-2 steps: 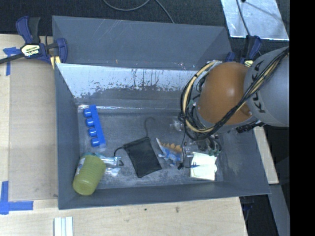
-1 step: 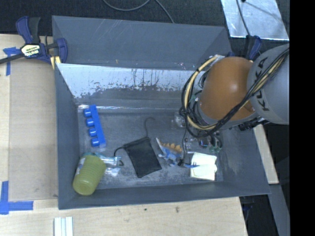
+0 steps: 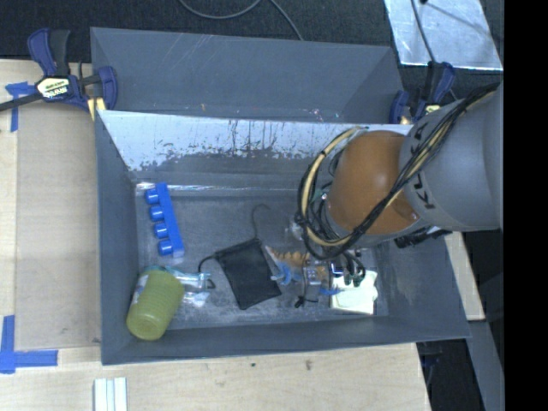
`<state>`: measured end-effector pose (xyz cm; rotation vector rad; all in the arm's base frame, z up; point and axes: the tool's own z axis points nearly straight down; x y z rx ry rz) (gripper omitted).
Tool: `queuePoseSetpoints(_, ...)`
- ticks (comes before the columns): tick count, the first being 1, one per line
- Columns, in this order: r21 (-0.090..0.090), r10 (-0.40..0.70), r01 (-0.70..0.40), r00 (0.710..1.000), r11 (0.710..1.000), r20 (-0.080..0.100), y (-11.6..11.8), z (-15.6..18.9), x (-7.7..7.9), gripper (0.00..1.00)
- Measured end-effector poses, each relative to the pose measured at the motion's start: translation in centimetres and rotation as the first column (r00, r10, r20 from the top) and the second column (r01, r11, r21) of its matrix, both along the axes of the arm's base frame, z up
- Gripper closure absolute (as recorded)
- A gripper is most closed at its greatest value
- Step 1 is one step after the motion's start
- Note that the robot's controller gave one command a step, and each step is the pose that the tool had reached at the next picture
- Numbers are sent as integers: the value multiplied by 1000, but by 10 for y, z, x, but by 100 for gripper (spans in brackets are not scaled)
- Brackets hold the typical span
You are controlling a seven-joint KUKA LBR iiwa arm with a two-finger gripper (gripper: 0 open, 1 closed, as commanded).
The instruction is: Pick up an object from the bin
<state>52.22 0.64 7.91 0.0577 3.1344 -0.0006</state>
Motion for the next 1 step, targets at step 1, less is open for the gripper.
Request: queuePoseSetpoints(1,3,-78,78,997,997,3,-1,-22,0,100)
